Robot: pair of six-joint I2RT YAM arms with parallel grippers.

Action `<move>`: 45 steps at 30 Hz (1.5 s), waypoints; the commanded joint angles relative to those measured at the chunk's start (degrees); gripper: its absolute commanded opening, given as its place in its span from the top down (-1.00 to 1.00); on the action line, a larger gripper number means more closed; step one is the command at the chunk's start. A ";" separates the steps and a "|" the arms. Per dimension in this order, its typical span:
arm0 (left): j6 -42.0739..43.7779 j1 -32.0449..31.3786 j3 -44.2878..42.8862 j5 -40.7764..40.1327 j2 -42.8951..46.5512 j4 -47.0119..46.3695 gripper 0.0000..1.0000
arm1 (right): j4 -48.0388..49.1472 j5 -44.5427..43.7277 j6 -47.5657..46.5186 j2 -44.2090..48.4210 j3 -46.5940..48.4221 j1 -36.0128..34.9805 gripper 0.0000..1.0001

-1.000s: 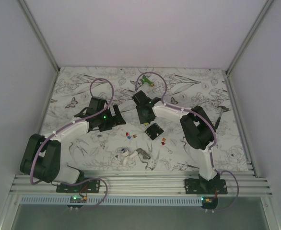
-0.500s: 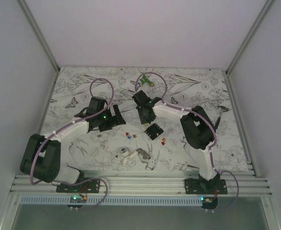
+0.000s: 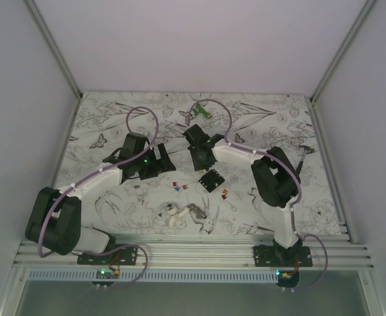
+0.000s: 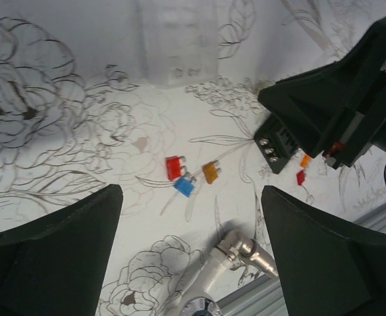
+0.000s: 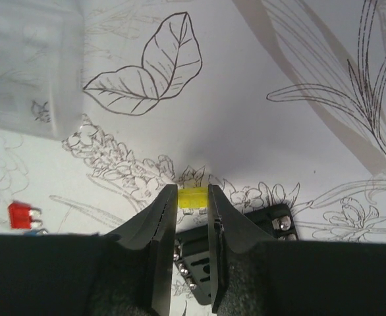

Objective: Snap on the fuse box
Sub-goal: Pick up the fuse from the center of the board.

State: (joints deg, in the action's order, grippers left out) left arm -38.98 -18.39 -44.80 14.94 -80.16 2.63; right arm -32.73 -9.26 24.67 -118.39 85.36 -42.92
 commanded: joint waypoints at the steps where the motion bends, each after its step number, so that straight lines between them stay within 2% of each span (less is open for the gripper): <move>1: 0.26 -2.60 0.23 0.71 2.30 -2.70 -0.79 | 3.44 1.75 2.75 5.89 -1.19 0.35 0.57; 10: -0.20 -8.06 1.48 -3.68 5.16 -10.76 -0.67 | 12.00 2.99 9.53 15.70 -7.71 0.36 0.58; 13: -0.78 -9.48 2.42 -5.92 6.53 -13.51 -0.56 | 15.36 4.33 11.57 19.04 -9.96 0.33 0.58; 19: -0.48 -12.76 4.20 -10.25 10.27 -20.55 -0.28 | 20.13 7.72 15.75 23.59 -13.37 0.38 0.58; 30: 0.17 -14.77 3.61 -13.89 9.47 -23.11 0.36 | 26.62 13.26 20.35 26.63 -17.07 0.36 0.58; 37: 0.06 -15.44 3.66 -14.65 8.75 -23.16 0.47 | 28.50 13.43 21.96 27.92 -18.72 0.33 0.57; 45: 0.16 -16.10 4.92 -16.23 9.95 -23.29 0.45 | 29.35 12.42 22.44 28.20 -19.76 0.37 0.57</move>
State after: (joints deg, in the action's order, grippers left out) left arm -39.38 -33.87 -40.49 0.10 -71.02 -18.65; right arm -5.61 3.36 45.84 -91.50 66.28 -42.81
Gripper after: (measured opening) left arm 0.272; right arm 0.256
